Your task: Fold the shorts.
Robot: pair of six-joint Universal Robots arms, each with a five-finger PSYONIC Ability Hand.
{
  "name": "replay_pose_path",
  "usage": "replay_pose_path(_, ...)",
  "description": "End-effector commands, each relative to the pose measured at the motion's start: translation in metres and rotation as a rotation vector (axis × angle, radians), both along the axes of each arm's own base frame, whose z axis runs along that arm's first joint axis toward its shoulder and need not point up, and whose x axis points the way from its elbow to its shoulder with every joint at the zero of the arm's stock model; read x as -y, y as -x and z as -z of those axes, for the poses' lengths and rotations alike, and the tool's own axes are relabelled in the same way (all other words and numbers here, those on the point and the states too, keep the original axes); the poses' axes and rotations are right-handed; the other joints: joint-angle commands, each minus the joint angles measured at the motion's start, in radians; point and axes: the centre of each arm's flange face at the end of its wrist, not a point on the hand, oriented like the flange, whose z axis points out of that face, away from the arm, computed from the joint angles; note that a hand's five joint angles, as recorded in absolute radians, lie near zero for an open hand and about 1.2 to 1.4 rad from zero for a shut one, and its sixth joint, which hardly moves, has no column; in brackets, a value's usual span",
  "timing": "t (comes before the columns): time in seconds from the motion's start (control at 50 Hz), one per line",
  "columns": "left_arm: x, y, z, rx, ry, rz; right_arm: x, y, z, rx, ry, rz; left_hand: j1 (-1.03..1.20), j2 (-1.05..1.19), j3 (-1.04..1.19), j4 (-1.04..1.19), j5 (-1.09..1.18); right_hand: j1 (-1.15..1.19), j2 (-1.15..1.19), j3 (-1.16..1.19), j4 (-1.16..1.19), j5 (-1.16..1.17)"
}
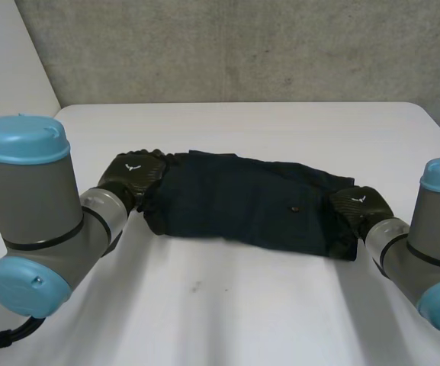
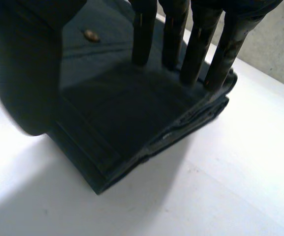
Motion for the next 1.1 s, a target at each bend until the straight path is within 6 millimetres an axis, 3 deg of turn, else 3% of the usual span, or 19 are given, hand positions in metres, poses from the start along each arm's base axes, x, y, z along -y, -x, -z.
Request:
replay_pose_path(0.02, 0.0, -0.001, 0.002, -0.021, 0.057, -0.02, 0.014, 0.002, 0.01, -0.007, 0.03, 0.028, -0.018, -0.03, -0.04, -0.03, -0.046, 0.981, 0.927, 0.92, 0.923, 0.937)
replay_pose_path(0.2, -0.003, -0.002, -0.008, -0.038, 0.088, -0.021, 0.023, 0.019, 0.003, -0.116, 0.046, 0.027, -0.018, -0.03, -0.04, -0.03, -0.046, 1.014, 0.96, 0.952, 0.956, 0.97)
replay_pose_path(0.34, -0.003, -0.006, -0.023, -0.057, 0.126, -0.027, 0.028, 0.022, -0.021, -0.471, 0.183, -0.097, -0.018, -0.03, -0.04, -0.03, -0.046, 1.014, 0.96, 0.952, 0.956, 0.97)
replay_pose_path(0.42, -0.001, -0.005, -0.027, -0.057, 0.141, -0.022, 0.041, 0.019, -0.041, -0.634, 0.299, -0.107, -0.018, -0.03, -0.04, -0.03, -0.046, 1.014, 0.96, 0.952, 0.956, 0.97)
replay_pose_path(0.5, 0.001, -0.003, -0.027, -0.06, 0.145, -0.019, 0.03, -0.022, -0.06, -0.656, 0.441, -0.237, -0.018, -0.03, -0.04, -0.03, -0.046, 1.014, 0.96, 0.952, 0.956, 0.97)
replay_pose_path(0.54, 0.001, -0.001, -0.029, -0.064, 0.152, -0.016, 0.014, -0.058, -0.065, -0.603, 0.517, -0.373, -0.018, -0.03, -0.04, -0.03, -0.046, 1.014, 0.96, 0.952, 0.956, 0.97)
replay_pose_path(0.58, 0.001, 0.0, -0.031, -0.067, 0.155, -0.015, -0.009, -0.094, -0.056, -0.534, 0.558, -0.552, -0.018, -0.03, -0.04, -0.03, -0.046, 1.014, 0.96, 0.952, 0.956, 0.97)
replay_pose_path(0.66, 0.005, 0.0, -0.036, -0.078, 0.171, -0.023, -0.05, -0.138, -0.045, -0.425, 0.615, -0.827, -0.018, -0.03, -0.04, -0.03, -0.046, 1.014, 0.96, 0.952, 0.956, 0.97)
replay_pose_path(0.78, 0.011, -0.003, -0.047, -0.102, 0.222, -0.057, -0.085, -0.168, -0.014, -0.311, 0.58, -1.055, -0.018, -0.03, -0.04, -0.03, -0.046, 1.014, 0.96, 0.952, 0.956, 0.97)
replay_pose_path(0.82, 0.015, -0.007, -0.049, -0.108, 0.255, -0.099, -0.087, -0.17, -0.012, -0.295, 0.57, -1.066, -0.018, -0.03, -0.04, -0.03, -0.046, 1.014, 0.96, 0.952, 0.956, 0.97)
replay_pose_path(0.86, 0.018, -0.009, -0.051, -0.11, 0.274, -0.126, -0.087, -0.17, -0.012, -0.282, 0.558, -1.059, -0.018, -0.03, -0.04, -0.03, -0.046, 0.676, 0.622, 0.615, 0.618, 0.632)
replay_pose_path(0.88, 0.019, -0.009, -0.052, -0.109, 0.281, -0.137, -0.086, -0.17, -0.015, -0.262, 0.54, -1.043, -0.018, -0.03, -0.04, -0.03, -0.046, 0.39, 0.335, 0.328, 0.332, 0.346)
replay_pose_path(0.94, 0.02, -0.01, -0.053, -0.114, 0.291, -0.146, -0.079, -0.166, -0.027, -0.18, 0.467, -0.959, -0.018, -0.03, -0.04, -0.03, -0.046, 0.03, -0.025, -0.032, -0.028, -0.014)
replay_pose_path(1.0, 0.021, -0.008, -0.05, -0.111, 0.287, -0.141, -0.07, -0.159, -0.047, -0.095, 0.408, -0.838, -0.018, -0.03, -0.04, -0.03, -0.046, 0.029, -0.026, -0.033, -0.029, -0.015)
replay_pose_path(1.02, 0.02, -0.007, -0.05, -0.111, 0.285, -0.138, -0.06, -0.15, -0.064, -0.033, 0.379, -0.722, -0.018, -0.03, -0.04, -0.03, -0.046, 0.014, -0.04, -0.048, -0.044, -0.03)
replay_pose_path(1.06, 0.019, -0.005, -0.051, -0.113, 0.288, -0.132, -0.046, -0.137, -0.081, 0.022, 0.367, -0.593, -0.018, -0.03, -0.04, -0.03, -0.046, -0.012, -0.067, -0.074, -0.07, -0.056)
replay_pose_path(1.1, 0.018, -0.004, -0.051, -0.114, 0.286, -0.128, -0.011, -0.104, -0.095, 0.076, 0.345, -0.341, -0.018, -0.03, -0.04, -0.03, -0.046, -0.059, -0.114, -0.121, -0.117, -0.103)
